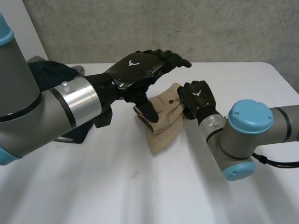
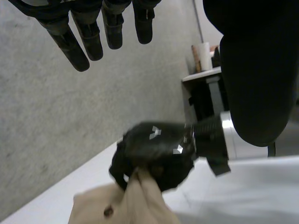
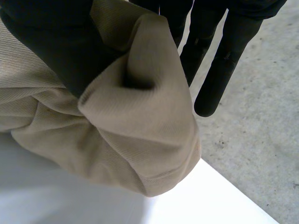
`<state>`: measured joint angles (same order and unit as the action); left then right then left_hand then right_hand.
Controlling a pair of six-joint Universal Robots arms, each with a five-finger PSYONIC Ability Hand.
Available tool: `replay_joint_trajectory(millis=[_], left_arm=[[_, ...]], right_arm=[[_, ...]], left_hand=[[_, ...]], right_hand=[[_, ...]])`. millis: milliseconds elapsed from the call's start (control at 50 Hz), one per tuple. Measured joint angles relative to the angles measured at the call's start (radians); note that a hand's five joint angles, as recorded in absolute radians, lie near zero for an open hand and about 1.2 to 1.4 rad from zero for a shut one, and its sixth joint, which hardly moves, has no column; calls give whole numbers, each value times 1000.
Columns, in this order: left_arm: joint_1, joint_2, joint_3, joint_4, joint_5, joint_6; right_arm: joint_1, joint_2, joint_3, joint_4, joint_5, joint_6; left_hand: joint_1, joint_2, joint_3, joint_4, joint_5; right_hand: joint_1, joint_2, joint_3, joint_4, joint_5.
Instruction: Fold the laundry.
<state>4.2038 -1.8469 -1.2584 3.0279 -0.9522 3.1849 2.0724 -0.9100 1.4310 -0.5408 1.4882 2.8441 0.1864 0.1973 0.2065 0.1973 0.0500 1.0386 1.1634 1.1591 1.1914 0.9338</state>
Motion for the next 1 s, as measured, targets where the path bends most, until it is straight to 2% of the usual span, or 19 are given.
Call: replay_joint_trajectory(millis=[40,60,120,160,180,200,240,320,460,600,640,660,680,720,760,820,1000], left_arm=[[4,-4,2,-12,-18,5],[5,-5,3,-16,-29,9],[9,-10,5,-22,-53,17],[10,-10,5,-24,-60,19],[11,-11,6,-27,-67,23],[12,-11,6,-29,-69,24],[14,-11,6,-32,-71,26],[17,-9,6,-35,-69,27],[23,-8,3,-35,-65,26],[28,-9,2,-34,-65,26],[29,-10,2,-34,-65,26],[30,-10,2,-34,-65,26],[31,-10,1,-33,-65,26],[31,-11,1,-32,-65,26],[32,-11,1,-31,-65,25],[32,-11,2,-29,-65,25],[26,-16,8,-22,-66,24]], right_arm=[[-4,-11,2,3,-1,22],[-7,-15,2,6,0,36],[-16,-18,0,20,1,63],[-20,-18,-2,28,1,72],[-28,-16,-8,49,2,91],[-34,-13,-15,67,1,108],[-47,-7,-29,103,0,141],[-75,16,-70,196,-12,226],[-124,67,-146,377,-70,355],[-147,104,-174,458,-125,373],[-149,117,-180,463,-132,369],[-150,124,-185,463,-134,365],[-151,131,-190,463,-135,362],[-154,150,-209,461,-133,351],[-159,162,-224,453,-124,341],[-172,177,-255,412,-96,324],[-278,309,-490,171,24,276]], left_hand=[[0,0,0,0,0],[0,0,0,0,0],[0,0,0,0,0],[0,0,0,0,0],[0,0,0,0,0],[0,0,0,0,0],[0,0,0,0,0],[0,0,0,0,0],[0,0,0,0,0],[0,0,0,0,0],[0,0,0,0,0],[0,0,0,0,0],[0,0,0,0,0],[0,0,0,0,0],[0,0,0,0,0],[0,0,0,0,0],[0,0,0,0,0]], right_hand=[[-8,-27,-28,-22,-13],[-28,-129,-125,-142,-77],[-330,-462,-446,-474,-401],[-455,-583,-570,-600,-514],[-644,-769,-753,-780,-716],[-707,-827,-819,-857,-795],[-794,-921,-918,-946,-877],[-815,-959,-952,-981,-882],[-815,-959,-952,-981,-885],[-810,-953,-947,-977,-882],[-727,-851,-849,-883,-793],[-609,-748,-747,-784,-690],[-490,-604,-607,-667,-571],[-196,-233,-275,-286,-204],[-60,-94,-128,-107,-68],[-35,-51,-67,-9,-62],[-6,-51,-67,0,-40]])
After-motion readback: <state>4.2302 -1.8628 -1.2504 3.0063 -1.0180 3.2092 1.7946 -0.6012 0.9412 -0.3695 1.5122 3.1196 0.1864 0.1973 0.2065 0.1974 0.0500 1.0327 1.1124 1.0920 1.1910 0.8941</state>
